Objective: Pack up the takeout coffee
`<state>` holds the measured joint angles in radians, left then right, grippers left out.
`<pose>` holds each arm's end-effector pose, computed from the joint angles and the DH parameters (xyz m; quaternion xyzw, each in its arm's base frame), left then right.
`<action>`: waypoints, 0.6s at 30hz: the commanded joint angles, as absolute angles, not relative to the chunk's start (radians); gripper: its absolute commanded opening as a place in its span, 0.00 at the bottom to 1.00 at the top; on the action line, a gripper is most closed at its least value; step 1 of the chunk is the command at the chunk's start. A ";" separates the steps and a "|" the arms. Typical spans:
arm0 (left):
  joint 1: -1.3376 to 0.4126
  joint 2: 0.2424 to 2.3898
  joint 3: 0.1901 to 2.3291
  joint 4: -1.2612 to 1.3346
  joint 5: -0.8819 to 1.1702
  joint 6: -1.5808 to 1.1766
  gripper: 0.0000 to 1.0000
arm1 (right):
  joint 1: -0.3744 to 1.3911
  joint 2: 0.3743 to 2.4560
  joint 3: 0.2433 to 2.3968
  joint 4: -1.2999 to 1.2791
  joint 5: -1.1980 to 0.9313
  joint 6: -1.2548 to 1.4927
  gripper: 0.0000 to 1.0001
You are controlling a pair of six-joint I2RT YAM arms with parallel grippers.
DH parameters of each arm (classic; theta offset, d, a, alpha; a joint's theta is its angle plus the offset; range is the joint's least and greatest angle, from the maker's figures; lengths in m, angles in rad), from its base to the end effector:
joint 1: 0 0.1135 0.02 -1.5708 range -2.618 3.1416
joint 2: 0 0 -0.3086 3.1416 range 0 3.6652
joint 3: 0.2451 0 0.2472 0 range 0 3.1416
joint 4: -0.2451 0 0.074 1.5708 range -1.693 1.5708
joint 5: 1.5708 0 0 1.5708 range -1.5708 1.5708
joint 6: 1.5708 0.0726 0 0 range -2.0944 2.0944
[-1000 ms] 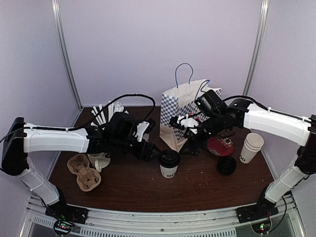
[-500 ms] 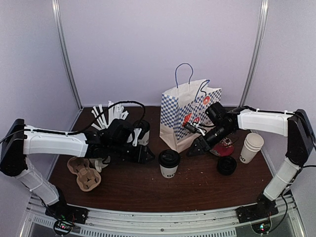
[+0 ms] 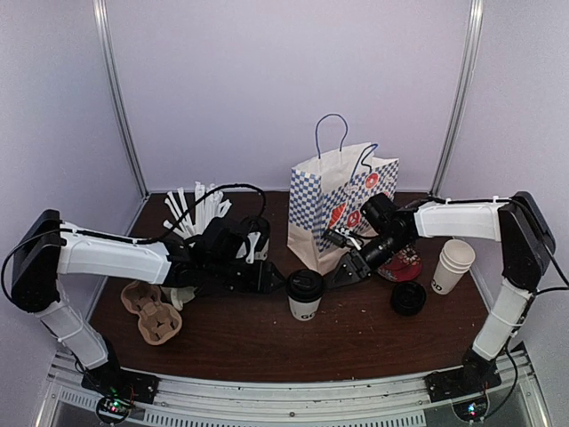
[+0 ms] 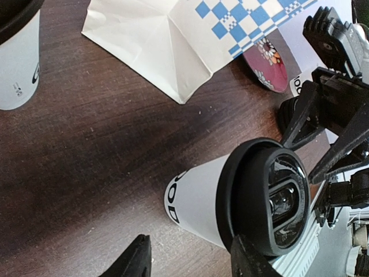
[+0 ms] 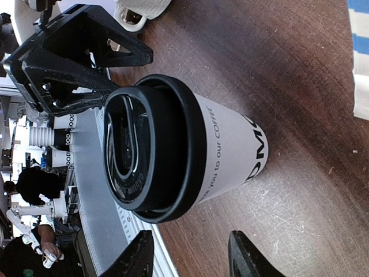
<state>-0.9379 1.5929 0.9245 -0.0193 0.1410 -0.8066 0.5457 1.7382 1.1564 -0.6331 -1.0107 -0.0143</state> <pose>0.2076 -0.3003 0.2279 0.0892 0.8979 -0.3674 0.2254 0.2621 0.2311 0.2306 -0.3203 0.8040 0.5004 0.0243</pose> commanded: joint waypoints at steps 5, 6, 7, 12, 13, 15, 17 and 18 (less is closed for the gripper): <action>-0.932 1.631 0.955 0.043 0.167 -0.811 0.48 | 0.556 1.792 1.199 -0.612 -1.059 0.000 0.47; -0.932 1.632 0.954 0.041 0.167 -0.809 0.48 | 0.558 1.798 1.204 -0.615 -1.060 0.000 0.47; -0.932 1.635 0.955 0.037 0.166 -0.806 0.48 | 0.558 1.805 1.209 -0.618 -1.060 0.000 0.47; -0.931 1.644 0.962 0.015 0.174 -0.796 0.49 | 0.560 1.839 1.219 -0.621 -1.060 0.000 0.47; -0.931 1.644 0.963 0.016 0.179 -0.795 0.49 | 0.561 1.842 1.217 -0.621 -1.057 0.000 0.47; -0.931 1.637 0.965 0.029 0.194 -0.792 0.50 | 0.561 1.845 1.217 -0.622 -1.051 0.000 0.47; -0.930 1.629 0.962 0.049 0.199 -0.788 0.51 | 0.561 1.845 1.216 -0.623 -1.041 0.000 0.47; -0.931 1.629 0.964 0.046 0.195 -0.786 0.51 | 0.561 1.845 1.216 -0.624 -1.033 0.000 0.47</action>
<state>-0.9310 1.6245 0.9428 0.0048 0.1680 -0.8059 0.5514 1.8240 1.2011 -0.6399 -1.0851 -0.0006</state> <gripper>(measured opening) 0.509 0.471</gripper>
